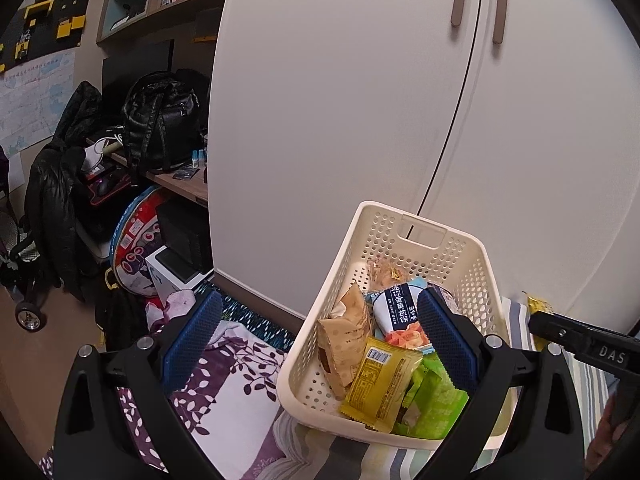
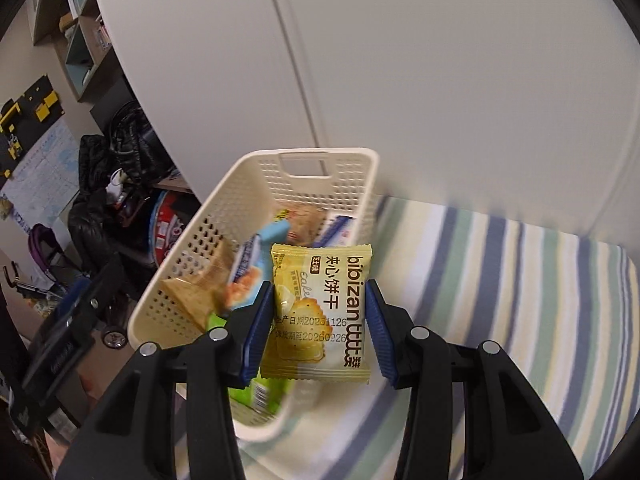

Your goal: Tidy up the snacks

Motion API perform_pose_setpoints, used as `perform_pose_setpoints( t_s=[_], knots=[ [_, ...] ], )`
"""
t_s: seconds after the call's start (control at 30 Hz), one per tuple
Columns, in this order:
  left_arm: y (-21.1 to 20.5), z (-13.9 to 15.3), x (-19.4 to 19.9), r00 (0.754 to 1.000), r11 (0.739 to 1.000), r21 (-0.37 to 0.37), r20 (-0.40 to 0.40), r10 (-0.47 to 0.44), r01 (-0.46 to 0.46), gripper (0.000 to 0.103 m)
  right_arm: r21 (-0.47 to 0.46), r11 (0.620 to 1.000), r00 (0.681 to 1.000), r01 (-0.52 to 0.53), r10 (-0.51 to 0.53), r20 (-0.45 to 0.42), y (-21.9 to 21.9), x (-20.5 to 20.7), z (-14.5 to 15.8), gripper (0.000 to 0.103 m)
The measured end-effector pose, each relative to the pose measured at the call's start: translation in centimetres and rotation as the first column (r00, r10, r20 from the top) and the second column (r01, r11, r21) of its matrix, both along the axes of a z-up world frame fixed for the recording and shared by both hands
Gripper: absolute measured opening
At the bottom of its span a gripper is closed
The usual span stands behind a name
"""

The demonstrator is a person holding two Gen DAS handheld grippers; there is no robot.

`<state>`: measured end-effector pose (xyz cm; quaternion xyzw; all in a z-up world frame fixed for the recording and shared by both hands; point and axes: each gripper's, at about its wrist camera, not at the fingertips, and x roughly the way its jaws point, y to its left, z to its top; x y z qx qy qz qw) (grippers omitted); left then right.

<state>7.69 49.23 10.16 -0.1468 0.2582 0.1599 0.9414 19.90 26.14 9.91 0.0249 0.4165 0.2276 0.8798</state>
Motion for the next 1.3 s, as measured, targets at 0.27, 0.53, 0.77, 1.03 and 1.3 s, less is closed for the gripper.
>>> perform_pose_setpoints(
  t_s=[0.27, 0.53, 0.77, 1.03, 1.3],
  knots=[
    [0.6, 0.1, -0.3, 1.000, 1.000, -0.013, 0.013, 0.021, -0.021, 0.099, 0.025, 1.000, 0.999, -0.018, 0.020, -0.045, 4.2, 1.9, -1.3, 0.048],
    [0.9, 0.3, -0.4, 0.999, 0.999, -0.025, 0.019, 0.027, -0.026, 0.099, 0.075, 0.997, 0.998, -0.009, 0.014, -0.068, 4.0, 2.2, -1.7, 0.052],
    [0.8, 0.4, -0.4, 1.000, 1.000, -0.016, 0.020, 0.023, -0.023, 0.099, 0.075, 0.997, 0.998, -0.005, 0.010, -0.062, 3.1, 1.1, -1.7, 0.053],
    [0.1, 0.4, -0.2, 1.000, 1.000, 0.006, 0.008, 0.008, -0.008, 0.099, -0.039, 0.999, 0.999, 0.024, -0.023, 0.035, 1.8, -1.6, -1.3, 0.074],
    [-0.8, 0.9, -0.4, 1.000, 0.998, 0.058, 0.022, 0.007, -0.009, 0.100, -0.153, 0.982, 0.991, 0.109, -0.096, 0.093, -1.2, -6.1, -2.4, 0.092]
  ],
)
